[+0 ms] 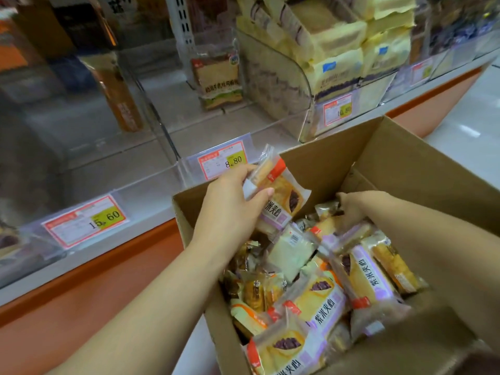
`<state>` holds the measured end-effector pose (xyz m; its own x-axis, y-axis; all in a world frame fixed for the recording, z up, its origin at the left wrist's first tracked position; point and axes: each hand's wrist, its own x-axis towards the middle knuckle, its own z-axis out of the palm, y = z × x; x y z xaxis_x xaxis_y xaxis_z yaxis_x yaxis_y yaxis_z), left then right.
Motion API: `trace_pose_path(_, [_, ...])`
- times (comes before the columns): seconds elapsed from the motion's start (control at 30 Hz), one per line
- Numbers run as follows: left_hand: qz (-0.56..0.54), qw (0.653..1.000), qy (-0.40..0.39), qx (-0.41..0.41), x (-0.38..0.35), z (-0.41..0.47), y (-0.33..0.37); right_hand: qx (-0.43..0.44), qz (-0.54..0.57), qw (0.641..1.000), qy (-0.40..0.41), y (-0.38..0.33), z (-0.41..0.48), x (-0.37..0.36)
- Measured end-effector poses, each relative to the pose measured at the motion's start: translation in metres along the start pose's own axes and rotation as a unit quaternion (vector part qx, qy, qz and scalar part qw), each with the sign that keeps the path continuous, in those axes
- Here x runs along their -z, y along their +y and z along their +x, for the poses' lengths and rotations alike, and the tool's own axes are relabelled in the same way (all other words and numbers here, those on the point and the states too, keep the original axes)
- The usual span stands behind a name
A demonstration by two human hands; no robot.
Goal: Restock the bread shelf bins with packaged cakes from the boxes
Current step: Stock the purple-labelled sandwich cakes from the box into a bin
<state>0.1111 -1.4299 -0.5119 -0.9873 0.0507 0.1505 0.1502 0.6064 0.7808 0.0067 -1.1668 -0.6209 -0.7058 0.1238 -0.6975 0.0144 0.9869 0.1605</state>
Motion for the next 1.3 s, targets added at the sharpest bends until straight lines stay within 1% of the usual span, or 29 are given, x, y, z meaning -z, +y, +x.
trace_pose_path(0.03, [-0.003,1.000,-0.002,-0.001,0.000,0.000,0.000,0.006,0.027,1.000,-0.012,-0.001,0.002,-0.002])
trace_pose_path(0.1, [-0.005,1.000,-0.007,-0.005,0.000,0.000,0.000,0.024,0.038,0.999,-0.018,-0.005,-0.001,-0.005])
trace_pose_path(0.17, [-0.002,1.000,-0.009,-0.008,0.000,-0.001,0.000,0.036,0.017,0.999,-0.014,-0.011,-0.006,-0.007])
trace_pose_path(0.33, [0.018,1.000,0.004,0.000,0.001,-0.003,-0.003,0.104,-0.029,0.994,-0.007,-0.023,-0.024,-0.001])
trace_pose_path(0.4, [0.027,1.000,0.012,0.001,0.002,-0.003,-0.002,0.126,-0.048,0.991,0.012,-0.025,-0.042,0.009])
trace_pose_path(0.47, [0.019,0.999,0.027,-0.001,0.005,-0.005,0.001,0.156,-0.050,0.985,0.051,-0.024,-0.067,0.020])
trace_pose_path(0.57, [-0.019,0.999,0.043,-0.013,0.017,-0.014,0.007,0.212,-0.008,0.969,0.126,-0.013,-0.115,0.039])
trace_pose_path(0.7, [-0.096,0.992,0.079,-0.002,0.043,-0.029,0.015,0.276,0.114,0.934,0.196,-0.002,-0.198,0.061])
trace_pose_path(0.77, [-0.133,0.986,0.099,-0.001,0.058,-0.036,0.018,0.302,0.152,0.914,0.226,-0.006,-0.234,0.067])
trace_pose_path(0.9, [-0.215,0.968,0.131,0.011,0.092,-0.056,0.023,0.344,0.218,0.878,0.251,-0.030,-0.283,0.072])
trace_pose_path(0.97, [-0.261,0.958,0.118,0.031,0.101,-0.061,0.022,0.354,0.268,0.858,0.259,-0.044,-0.294,0.073])
trace_pose_path(1.03, [-0.308,0.944,0.108,0.050,0.119,-0.072,0.022,0.366,0.314,0.829,0.283,-0.067,-0.305,0.073])
trace_pose_path(1.1, [-0.331,0.936,0.107,0.056,0.135,-0.081,0.020,0.374,0.362,0.797,0.307,-0.094,-0.314,0.075])
trace_pose_path(1.2, [-0.366,0.920,0.126,0.063,0.162,-0.095,0.013,0.411,0.440,0.750,0.276,-0.137,-0.322,0.080])
trace_pose_path(1.3, [-0.406,0.898,0.152,0.073,0.193,-0.107,0.002,0.436,0.472,0.733,0.226,-0.180,-0.327,0.086])
